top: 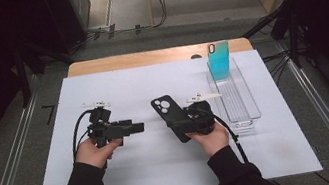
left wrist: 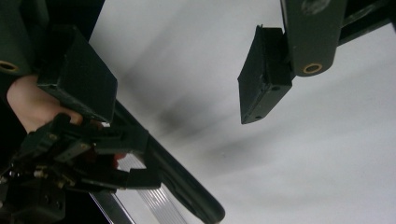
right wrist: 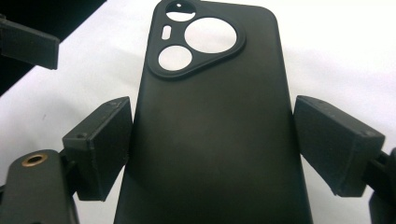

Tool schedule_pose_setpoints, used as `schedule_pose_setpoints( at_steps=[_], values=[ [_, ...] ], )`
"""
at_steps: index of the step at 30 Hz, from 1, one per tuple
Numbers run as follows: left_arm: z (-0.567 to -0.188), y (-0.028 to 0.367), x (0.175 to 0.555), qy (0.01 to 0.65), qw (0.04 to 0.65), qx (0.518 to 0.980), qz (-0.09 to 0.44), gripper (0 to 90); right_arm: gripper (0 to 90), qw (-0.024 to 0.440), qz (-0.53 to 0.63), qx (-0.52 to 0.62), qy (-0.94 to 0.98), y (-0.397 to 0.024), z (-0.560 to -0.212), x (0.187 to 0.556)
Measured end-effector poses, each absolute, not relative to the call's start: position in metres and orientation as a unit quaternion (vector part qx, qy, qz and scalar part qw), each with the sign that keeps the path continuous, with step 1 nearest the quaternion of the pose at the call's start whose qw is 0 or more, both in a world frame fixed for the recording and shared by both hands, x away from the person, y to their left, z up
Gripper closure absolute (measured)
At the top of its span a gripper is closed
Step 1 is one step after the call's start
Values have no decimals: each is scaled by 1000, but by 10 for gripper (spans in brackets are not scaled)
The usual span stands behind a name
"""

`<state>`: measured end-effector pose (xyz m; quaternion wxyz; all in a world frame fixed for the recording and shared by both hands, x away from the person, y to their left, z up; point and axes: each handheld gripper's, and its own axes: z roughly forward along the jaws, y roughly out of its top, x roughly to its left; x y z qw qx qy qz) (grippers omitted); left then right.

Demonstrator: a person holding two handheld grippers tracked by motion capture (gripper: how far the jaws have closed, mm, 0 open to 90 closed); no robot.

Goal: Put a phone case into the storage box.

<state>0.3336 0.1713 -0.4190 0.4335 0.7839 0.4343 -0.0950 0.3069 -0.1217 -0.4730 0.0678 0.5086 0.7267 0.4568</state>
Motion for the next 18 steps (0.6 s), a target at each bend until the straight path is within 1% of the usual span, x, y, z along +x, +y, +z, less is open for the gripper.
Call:
schedule_pose_setpoints(
  at_steps=[7,18],
  values=[
    [-416,162,341,439,430,784,-85,289,131,48,481,532,695,-116,-482,303],
    [-415,147,354,451,424,781,-80,289,131,43,515,552,654,-111,-487,295]
  ],
)
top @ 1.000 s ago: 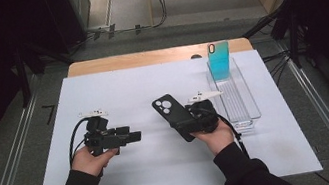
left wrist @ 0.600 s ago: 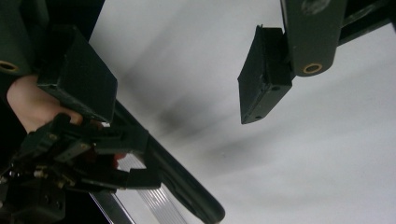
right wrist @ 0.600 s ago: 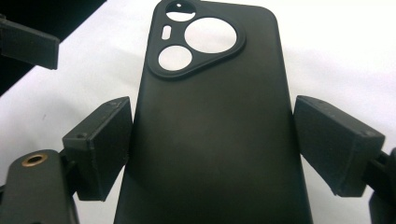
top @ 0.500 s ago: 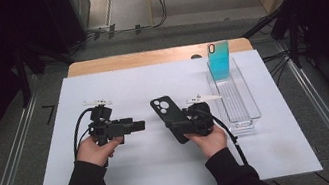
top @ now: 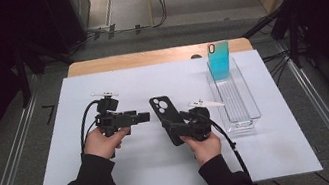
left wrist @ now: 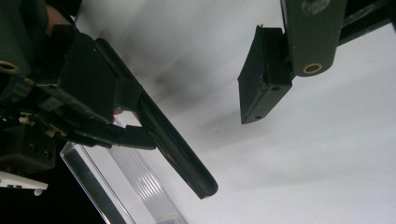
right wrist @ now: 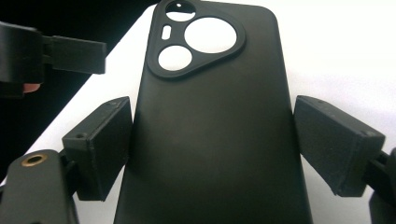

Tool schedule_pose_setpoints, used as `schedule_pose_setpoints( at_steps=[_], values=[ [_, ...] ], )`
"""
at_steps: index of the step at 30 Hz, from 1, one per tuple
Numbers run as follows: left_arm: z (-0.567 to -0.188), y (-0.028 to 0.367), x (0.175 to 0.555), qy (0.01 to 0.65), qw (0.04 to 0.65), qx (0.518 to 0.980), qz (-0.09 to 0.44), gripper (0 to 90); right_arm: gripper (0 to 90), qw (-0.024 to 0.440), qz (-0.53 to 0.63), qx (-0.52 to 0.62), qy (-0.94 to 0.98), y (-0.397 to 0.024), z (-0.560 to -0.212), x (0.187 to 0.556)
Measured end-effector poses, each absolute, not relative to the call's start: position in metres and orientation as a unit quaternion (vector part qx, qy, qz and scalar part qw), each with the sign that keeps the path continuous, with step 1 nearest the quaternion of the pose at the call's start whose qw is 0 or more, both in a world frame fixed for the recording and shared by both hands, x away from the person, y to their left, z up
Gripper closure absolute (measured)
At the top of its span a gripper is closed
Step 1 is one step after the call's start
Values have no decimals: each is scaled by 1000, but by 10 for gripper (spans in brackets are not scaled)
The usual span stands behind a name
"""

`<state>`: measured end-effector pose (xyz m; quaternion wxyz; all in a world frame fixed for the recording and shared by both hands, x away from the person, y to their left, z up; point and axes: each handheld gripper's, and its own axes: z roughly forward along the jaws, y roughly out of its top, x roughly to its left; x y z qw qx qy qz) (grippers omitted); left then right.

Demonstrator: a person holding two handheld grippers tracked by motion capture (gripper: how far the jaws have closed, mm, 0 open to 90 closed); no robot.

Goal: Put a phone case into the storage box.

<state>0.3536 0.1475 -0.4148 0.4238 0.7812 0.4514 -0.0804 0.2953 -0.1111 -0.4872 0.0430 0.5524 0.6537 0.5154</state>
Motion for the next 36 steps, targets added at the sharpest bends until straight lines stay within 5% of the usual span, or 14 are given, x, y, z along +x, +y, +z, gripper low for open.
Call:
schedule_pose_setpoints(
  at_steps=[30,36],
  values=[
    [-419,114,391,531,402,741,-82,323,131,48,543,554,629,-95,-492,288],
    [-421,111,394,551,389,733,-90,425,130,57,548,549,628,-94,-491,286]
  ],
)
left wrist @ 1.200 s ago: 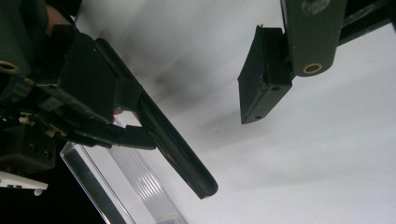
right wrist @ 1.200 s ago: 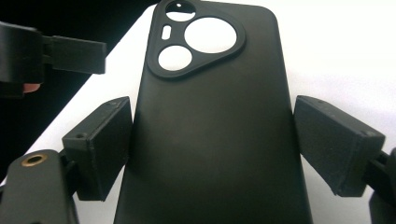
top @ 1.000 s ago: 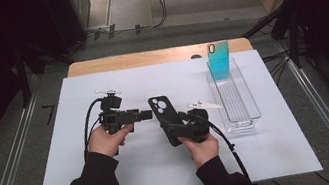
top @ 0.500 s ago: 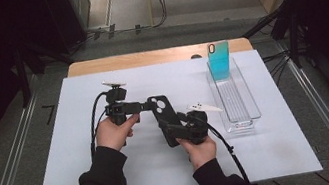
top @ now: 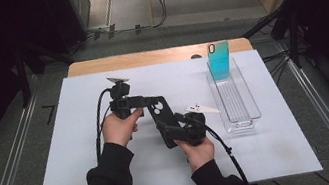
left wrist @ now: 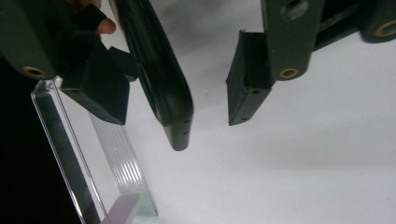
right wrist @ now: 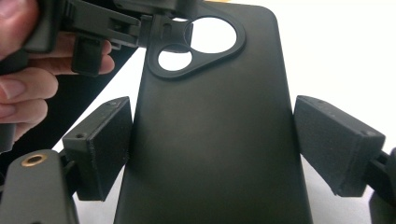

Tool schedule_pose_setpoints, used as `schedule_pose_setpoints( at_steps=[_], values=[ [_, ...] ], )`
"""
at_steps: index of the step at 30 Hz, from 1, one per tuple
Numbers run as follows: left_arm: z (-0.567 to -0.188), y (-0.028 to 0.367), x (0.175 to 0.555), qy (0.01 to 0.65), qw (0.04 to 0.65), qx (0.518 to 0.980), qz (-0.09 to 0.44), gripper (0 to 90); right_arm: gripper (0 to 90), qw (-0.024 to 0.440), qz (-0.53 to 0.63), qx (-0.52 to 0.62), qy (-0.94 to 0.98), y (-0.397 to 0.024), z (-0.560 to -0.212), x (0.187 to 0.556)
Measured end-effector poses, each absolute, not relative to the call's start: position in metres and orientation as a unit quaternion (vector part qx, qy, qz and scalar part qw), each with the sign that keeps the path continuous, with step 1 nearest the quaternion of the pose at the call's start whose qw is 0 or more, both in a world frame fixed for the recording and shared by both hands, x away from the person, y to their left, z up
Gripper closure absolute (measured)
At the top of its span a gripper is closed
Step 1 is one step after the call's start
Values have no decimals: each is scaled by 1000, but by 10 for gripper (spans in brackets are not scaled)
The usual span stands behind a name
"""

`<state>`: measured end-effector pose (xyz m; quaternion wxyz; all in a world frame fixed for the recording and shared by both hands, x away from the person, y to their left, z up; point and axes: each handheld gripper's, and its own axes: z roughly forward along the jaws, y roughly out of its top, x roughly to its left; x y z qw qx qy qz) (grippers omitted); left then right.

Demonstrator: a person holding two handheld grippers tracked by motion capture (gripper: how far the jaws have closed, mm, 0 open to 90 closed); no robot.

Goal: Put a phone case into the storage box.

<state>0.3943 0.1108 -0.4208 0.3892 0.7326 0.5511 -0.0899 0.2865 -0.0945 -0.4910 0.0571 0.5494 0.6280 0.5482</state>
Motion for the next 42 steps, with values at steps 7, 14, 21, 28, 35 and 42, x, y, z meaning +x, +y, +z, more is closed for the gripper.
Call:
schedule_pose_setpoints(
  at_steps=[7,14,21,28,35,42],
  values=[
    [-420,111,393,545,403,731,-84,628,130,58,552,547,626,-93,-491,284],
    [-419,114,394,541,421,719,-112,732,129,60,552,542,631,-90,-492,284],
    [-419,119,393,534,449,701,-148,765,124,73,555,531,636,-88,-491,283],
    [-416,122,391,534,460,691,-158,776,110,77,554,524,642,-86,-490,283],
    [-412,122,388,529,462,693,-164,778,63,67,562,504,652,-88,-487,286],
    [-406,123,385,521,467,698,-152,778,0,51,556,489,670,-98,-483,291]
  ],
)
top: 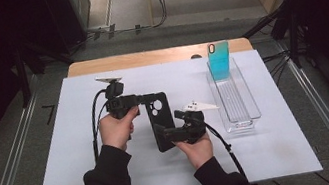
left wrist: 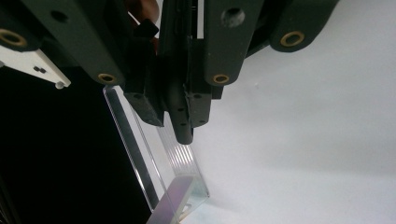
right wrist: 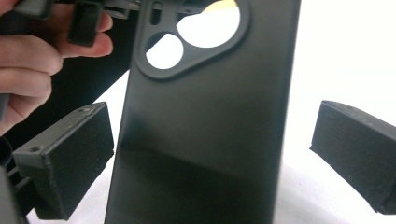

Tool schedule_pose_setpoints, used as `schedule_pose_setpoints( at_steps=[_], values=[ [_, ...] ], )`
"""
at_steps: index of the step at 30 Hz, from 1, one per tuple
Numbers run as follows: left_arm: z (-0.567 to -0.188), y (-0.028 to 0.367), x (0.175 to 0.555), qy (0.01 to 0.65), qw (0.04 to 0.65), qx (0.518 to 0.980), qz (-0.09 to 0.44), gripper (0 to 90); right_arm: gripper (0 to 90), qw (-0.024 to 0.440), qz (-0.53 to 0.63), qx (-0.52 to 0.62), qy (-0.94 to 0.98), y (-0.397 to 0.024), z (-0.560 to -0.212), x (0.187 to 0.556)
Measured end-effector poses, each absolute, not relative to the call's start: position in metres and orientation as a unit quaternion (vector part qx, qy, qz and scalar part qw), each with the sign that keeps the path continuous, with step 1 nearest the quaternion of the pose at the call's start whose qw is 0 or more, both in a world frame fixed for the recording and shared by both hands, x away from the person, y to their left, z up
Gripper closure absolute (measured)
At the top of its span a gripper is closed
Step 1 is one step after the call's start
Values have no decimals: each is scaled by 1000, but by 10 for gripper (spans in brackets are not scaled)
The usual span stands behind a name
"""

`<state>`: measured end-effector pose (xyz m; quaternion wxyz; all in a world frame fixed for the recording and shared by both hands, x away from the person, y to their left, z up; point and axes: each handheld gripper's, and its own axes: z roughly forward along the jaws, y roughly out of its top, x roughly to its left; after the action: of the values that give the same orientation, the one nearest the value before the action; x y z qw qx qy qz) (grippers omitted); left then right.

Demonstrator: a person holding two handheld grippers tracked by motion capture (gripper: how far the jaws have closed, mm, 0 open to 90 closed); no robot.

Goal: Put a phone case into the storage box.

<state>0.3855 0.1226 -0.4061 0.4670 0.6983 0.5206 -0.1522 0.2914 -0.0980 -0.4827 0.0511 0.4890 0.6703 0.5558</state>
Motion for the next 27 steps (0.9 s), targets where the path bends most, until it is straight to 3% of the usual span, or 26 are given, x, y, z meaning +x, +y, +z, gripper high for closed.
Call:
schedule_pose_setpoints(
  at_steps=[10,23,27],
  values=[
    [-393,119,375,486,480,726,-79,777,0,36,517,482,706,-105,-472,295],
    [-394,128,353,441,537,719,10,777,0,43,497,460,735,-111,-467,294],
    [-397,130,346,431,542,720,32,778,0,25,508,461,728,-114,-464,296]
  ],
)
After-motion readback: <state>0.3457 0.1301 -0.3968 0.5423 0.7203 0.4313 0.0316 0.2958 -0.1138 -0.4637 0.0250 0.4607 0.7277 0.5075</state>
